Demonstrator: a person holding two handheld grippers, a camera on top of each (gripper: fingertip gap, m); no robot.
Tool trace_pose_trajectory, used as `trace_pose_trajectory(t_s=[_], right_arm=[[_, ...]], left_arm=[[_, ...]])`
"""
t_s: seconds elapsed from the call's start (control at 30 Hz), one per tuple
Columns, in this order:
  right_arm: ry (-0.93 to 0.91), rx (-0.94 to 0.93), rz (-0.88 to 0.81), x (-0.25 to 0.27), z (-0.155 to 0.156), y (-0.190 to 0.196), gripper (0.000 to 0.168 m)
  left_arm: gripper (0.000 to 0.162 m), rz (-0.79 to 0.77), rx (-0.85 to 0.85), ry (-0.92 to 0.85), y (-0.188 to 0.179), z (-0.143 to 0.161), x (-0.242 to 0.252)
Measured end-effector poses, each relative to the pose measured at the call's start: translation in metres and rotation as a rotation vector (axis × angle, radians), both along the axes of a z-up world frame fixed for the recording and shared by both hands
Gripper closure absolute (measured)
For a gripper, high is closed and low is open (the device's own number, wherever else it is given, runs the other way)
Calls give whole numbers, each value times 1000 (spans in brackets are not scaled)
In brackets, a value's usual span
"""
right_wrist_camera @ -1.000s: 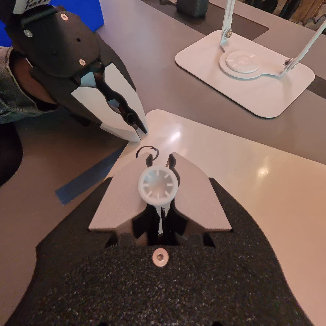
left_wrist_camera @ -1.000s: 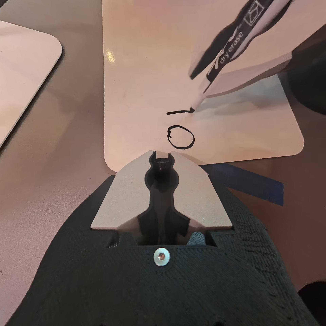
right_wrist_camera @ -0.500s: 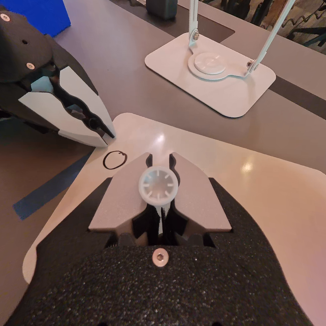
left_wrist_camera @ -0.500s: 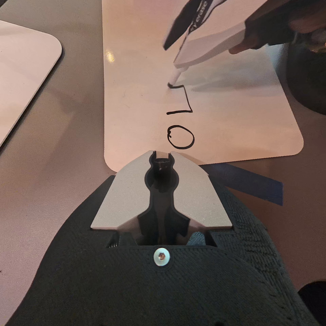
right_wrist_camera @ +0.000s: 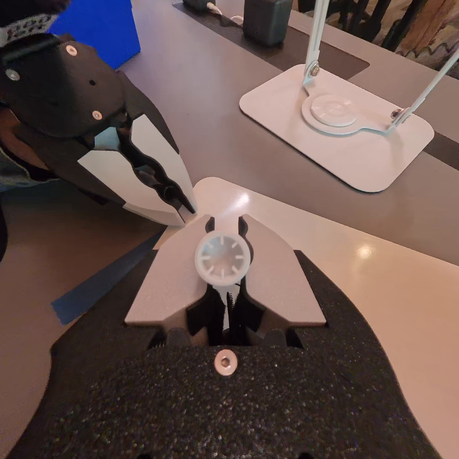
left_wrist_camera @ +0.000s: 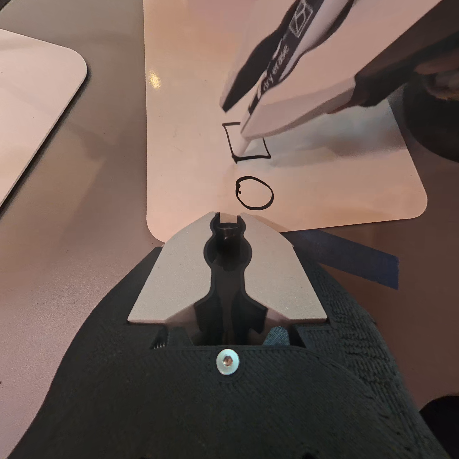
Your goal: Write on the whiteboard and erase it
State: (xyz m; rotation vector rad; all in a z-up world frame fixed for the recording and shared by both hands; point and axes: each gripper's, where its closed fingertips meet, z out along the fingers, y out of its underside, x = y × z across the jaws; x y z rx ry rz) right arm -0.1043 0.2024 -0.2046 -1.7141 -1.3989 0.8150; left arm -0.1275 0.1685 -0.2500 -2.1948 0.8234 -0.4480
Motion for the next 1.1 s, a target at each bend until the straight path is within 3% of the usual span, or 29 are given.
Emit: trace_pose_trajectory(t_s=[0.17, 0.5, 0.77, 1.1], right_arm=[[4, 5, -112, 29, 6, 33, 150], [-43, 0, -128, 40, -5, 39, 150], [-70, 33, -227, 64, -5, 76, 150], [-64, 36, -178, 44, -5, 66, 149]], left_arm=[[148, 0, -1, -2, 0, 0, 0], [148, -2, 0, -3, 0, 0, 0], [148, -4, 0, -3, 0, 0, 0], [148, -4, 1, -2, -1, 0, 0]])
